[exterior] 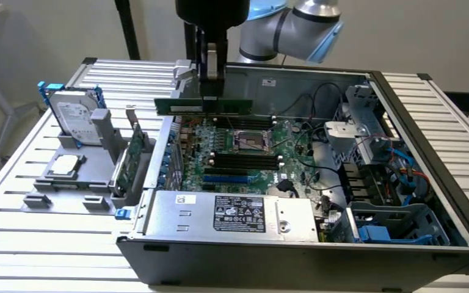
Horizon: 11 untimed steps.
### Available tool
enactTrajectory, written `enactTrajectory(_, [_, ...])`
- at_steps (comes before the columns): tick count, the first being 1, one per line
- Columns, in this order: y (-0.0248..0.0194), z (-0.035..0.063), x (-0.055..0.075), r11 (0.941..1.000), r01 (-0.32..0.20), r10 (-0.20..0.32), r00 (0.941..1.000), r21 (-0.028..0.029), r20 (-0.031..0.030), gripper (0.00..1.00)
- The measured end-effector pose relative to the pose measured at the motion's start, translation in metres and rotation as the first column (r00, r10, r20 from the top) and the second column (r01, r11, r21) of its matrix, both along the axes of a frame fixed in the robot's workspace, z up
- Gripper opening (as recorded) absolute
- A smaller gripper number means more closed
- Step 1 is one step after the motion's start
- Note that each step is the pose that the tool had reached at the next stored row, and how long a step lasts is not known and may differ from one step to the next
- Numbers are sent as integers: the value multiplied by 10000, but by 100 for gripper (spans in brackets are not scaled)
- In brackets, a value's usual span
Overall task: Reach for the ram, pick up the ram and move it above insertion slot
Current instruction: 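Pick up the ram and move it above insertion slot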
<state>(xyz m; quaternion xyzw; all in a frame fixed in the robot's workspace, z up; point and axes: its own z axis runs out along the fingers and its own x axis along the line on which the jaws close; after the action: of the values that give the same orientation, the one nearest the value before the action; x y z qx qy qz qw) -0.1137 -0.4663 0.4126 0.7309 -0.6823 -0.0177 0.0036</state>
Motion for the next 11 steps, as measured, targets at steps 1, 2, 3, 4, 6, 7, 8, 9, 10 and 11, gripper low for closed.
enactTrajectory(1, [16, -1, 38, 10000, 0, 0, 10000, -1, -1, 14])
enactTrajectory(2, [34, -3, 75, 10000, -1, 1, 10000, -1, -1, 14])
enactTrajectory(3, [55, -7, 112, 10000, -2, 2, 10000, 0, 0, 14])
enactTrajectory(4, [76, -9, 147, 10000, -1, 1, 10000, -1, 1, 14])
enactTrajectory(6, [121, -16, 215, 10000, -1, 1, 10000, -1, 0, 14])
enactTrajectory(7, [145, -20, 248, 10000, 0, 0, 10000, 0, 0, 14])
enactTrajectory(8, [169, -24, 283, 10000, -1, 1, 10000, -1, 0, 14])
enactTrajectory(9, [194, -30, 315, 10000, -1, 1, 10000, 0, 0, 14])
enactTrajectory(10, [219, -35, 350, 10000, -1, 1, 10000, -1, -1, 14])
enactTrajectory(11, [241, -42, 382, 10000, -1, 1, 10000, -1, 0, 14])
